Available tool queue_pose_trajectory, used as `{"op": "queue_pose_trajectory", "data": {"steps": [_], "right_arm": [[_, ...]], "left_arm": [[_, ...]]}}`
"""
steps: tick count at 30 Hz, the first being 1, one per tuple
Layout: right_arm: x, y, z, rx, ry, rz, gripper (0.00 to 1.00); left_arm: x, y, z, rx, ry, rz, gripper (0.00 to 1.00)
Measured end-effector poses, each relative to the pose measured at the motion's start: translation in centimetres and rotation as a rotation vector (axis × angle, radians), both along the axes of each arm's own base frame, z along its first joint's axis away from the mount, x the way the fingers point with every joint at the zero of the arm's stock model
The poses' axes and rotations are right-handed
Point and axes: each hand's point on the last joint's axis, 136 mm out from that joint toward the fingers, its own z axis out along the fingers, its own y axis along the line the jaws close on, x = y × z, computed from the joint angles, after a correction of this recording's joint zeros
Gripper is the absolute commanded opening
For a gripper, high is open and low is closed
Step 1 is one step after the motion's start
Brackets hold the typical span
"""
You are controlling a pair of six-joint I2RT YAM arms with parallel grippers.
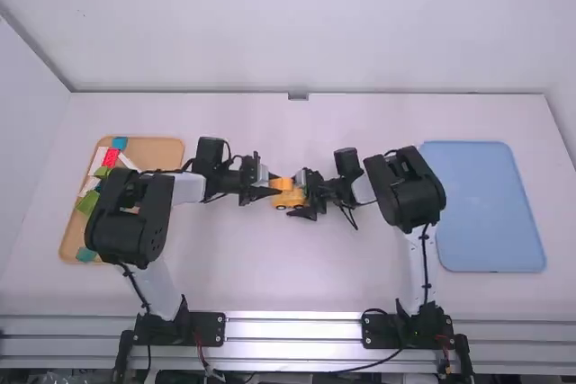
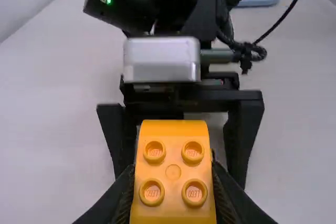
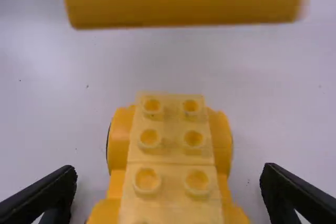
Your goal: Assemble lego blocks to make yellow taxi
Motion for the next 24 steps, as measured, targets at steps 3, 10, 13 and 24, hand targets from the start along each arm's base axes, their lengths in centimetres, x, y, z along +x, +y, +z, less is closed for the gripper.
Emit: {"op": "queue_pose_trajectory", "data": {"steps": [3, 10, 13, 24], "right_arm": [[0.1, 0.0, -0.1, -0.007, 0.003, -0.006, 0.82], [0.8, -0.9, -0.2, -0.011, 0.022, -0.04, 0.85], [1.0, -1.2, -0.2, -0.012, 0.035, -0.053, 0.85], [0.4, -0.4, -0.2, -0.013, 0.017, -0.023, 0.61]], "left_arm": [[-0.1, -0.1, -0.5, -0.018, 0.018, -0.011, 0.07], [-0.1, -0.2, -1.4, -0.024, 0.052, -0.008, 0.07], [-0.2, -0.2, -1.4, -0.024, 0.051, -0.009, 0.06], [-0.6, -2.6, -1.7, 0.009, 0.046, -0.032, 0.02]]}}
